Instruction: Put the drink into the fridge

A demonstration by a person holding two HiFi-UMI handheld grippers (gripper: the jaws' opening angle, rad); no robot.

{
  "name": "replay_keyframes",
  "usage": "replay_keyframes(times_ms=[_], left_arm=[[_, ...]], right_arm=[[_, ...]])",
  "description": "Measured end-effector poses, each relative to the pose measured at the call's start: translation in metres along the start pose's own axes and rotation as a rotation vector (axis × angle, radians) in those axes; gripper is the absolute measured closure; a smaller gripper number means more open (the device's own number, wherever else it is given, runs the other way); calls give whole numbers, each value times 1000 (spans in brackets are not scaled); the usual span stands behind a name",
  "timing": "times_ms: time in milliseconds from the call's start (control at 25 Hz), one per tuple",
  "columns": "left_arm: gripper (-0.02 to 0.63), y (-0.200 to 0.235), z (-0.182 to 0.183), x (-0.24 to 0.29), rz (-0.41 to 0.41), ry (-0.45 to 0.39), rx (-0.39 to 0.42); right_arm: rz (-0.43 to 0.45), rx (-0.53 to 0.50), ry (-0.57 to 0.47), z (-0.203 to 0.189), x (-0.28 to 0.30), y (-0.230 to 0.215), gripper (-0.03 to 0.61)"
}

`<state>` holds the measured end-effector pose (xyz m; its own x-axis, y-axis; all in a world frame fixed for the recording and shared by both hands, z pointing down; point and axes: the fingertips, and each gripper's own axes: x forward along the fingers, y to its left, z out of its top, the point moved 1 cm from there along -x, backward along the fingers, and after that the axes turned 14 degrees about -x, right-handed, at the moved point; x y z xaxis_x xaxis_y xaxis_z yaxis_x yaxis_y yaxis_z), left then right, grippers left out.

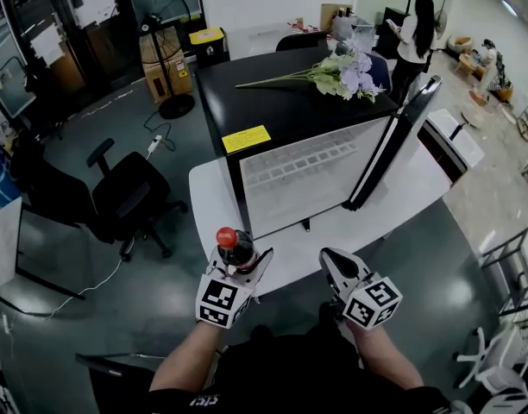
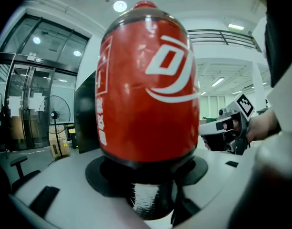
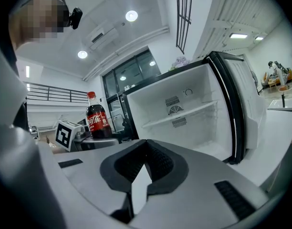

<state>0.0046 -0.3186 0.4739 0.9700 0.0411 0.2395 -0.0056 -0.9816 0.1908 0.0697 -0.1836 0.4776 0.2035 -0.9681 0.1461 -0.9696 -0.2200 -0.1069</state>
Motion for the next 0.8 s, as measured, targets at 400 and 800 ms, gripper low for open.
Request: replay_keyframes(times_ms=[400,800], left_arm=[[354,-57,12,94,150,-47,-101],[353,-99,36,147,246,-86,-132]], right_arm=[[186,-89,47,8,-33,-125,565],[283,-121,47,29,-56,-194,565]])
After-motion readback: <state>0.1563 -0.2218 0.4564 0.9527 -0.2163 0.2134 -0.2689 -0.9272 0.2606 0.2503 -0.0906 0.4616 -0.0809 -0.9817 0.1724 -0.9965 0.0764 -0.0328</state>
